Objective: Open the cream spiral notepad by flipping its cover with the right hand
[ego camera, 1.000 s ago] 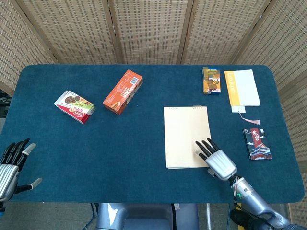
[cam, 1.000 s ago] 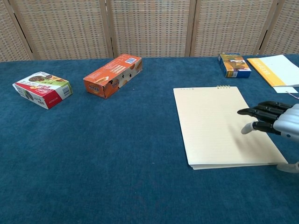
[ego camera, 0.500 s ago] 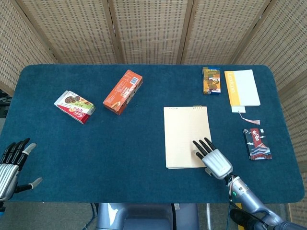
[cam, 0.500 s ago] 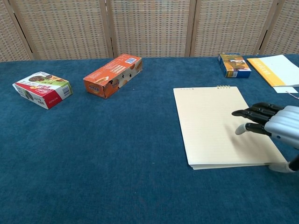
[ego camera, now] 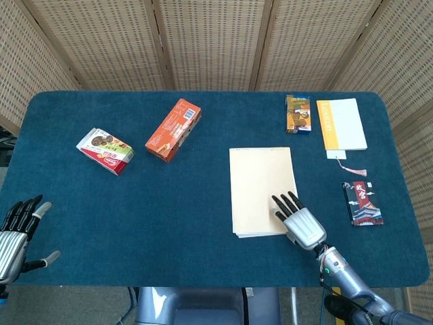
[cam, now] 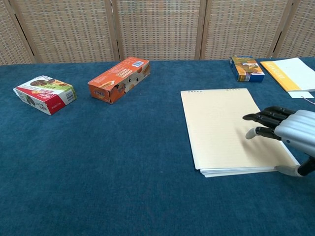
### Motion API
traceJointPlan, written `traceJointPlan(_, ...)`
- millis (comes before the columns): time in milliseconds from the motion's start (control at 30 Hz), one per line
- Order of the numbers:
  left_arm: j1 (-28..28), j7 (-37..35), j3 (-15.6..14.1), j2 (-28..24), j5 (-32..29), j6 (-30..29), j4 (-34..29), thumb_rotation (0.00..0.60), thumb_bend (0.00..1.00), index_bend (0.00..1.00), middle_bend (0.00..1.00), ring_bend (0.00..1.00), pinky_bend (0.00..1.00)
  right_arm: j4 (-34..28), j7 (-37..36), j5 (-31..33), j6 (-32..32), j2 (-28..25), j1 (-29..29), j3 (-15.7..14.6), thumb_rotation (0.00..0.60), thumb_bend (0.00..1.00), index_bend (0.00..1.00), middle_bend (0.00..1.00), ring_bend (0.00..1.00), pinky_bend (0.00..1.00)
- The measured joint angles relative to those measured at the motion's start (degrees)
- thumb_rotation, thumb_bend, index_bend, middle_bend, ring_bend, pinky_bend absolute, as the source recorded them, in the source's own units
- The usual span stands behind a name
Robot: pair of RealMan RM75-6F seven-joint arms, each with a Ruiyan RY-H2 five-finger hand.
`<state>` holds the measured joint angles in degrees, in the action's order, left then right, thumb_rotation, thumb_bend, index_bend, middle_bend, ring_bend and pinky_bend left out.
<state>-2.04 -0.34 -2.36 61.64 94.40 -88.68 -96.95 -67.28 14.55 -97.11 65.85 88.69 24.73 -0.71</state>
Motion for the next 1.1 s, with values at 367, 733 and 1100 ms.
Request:
traceJointPlan(367,0.0,0.05,0.01,0.0,-0.05,0.03,-0.06,0.6,0.0,0.0,0.0,0.0,0.0,1.84,0.62,1.02,0.05,1.88,0.45,-0.27,0.6,0.34,0.21,0.03,0.0,0.0)
traceJointPlan(733,-0.08,0.26,0.09,0.03,-0.25,0.26,-0.15,0.6,0.0,0.0,0.0,0.0,0.0,4.98,1.03,2.21,1.25,4.53,1.01,0.93,0.6,0.44,0.21,0.05,0.03,0.04)
traceJointPlan(1100,-0.22,0.37,0.21,-0.01,-0.57,0.55,-0.33,0.6,0.0,0.0,0.0,0.0,0.0,8.91,0.0,2.53,4.51,7.8,1.59,2.39,0.6,0.52,0.21,0.06,0.07,0.08)
